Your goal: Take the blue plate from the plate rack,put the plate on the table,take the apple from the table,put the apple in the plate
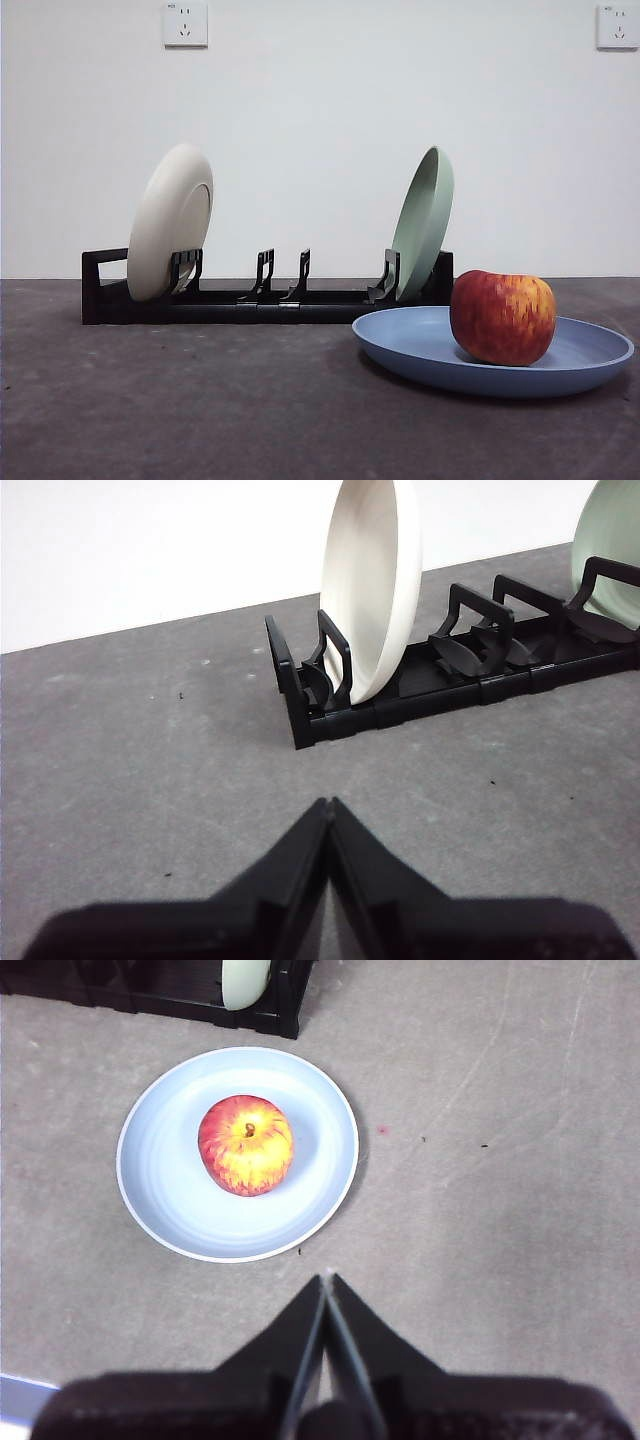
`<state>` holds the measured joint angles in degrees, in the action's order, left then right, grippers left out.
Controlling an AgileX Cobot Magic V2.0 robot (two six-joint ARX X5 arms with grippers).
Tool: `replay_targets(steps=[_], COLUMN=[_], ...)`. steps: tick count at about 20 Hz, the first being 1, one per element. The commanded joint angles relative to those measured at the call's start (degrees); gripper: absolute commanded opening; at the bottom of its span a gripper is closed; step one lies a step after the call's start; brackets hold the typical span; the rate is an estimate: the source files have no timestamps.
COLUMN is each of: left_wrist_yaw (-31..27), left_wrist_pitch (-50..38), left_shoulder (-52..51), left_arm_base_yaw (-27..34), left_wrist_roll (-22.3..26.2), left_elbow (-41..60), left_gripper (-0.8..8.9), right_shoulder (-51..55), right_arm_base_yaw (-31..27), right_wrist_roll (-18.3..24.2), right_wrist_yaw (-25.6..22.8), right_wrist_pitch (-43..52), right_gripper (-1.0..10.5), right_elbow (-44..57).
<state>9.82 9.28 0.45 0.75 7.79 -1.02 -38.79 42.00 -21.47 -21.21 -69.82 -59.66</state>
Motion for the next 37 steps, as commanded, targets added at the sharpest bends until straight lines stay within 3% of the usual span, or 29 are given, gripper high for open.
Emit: replay_targets(steps=[1,16,20,23,25,28,31,37], left_wrist_yaw=[0.2,0.2,0.2,0.2,0.2,0.2,0.2,0.2], left_wrist_pitch=[-0.4,-0.4,-0.4,-0.4,-0.4,-0.4,-0.4,-0.4], left_shoulder=[0.3,0.5,0.5,0.5,0.5,0.5,0.5,0.5], left_arm_base_yaw=[0.1,0.1,0.1,0.1,0.1,0.1,0.1,0.1], left_wrist_roll=[-0.6,-0.6,-0.6,-0.6,-0.6,-0.6,-0.6,-0.6], left_elbow=[0.6,0.6,0.6,0.6,0.6,0.6,0.6,0.6], left_gripper=[-0.04,-0.04,-0.04,-0.04,-0.04,-0.04,-0.04,-0.04], right_shoulder=[-0.1,0.0,0.4,3.5,7.5,13.6,18.6,26.7], right_arm_base_yaw=[0.0,0.0,-2.5,-10.3,-17.3,-26.9,-32.8,-35.7], right_wrist_roll=[-0.4,-0.4,5.1,15.3,21.3,23.6,23.2,23.1], right_wrist_yaw=[-0.3,-0.3,-5.7,-2.2,7.3,17.3,18.1,14.3], right_wrist_pitch=[0.2,0.2,1.3,15.1,30.6,51.8,61.3,62.5], right_gripper=[0.0,0.0,0.0,0.0,0.0,0.0,0.0,0.0], right_elbow=[-0.2,-0.2,0.0,5.9,14.2,29.1,41.0,52.3])
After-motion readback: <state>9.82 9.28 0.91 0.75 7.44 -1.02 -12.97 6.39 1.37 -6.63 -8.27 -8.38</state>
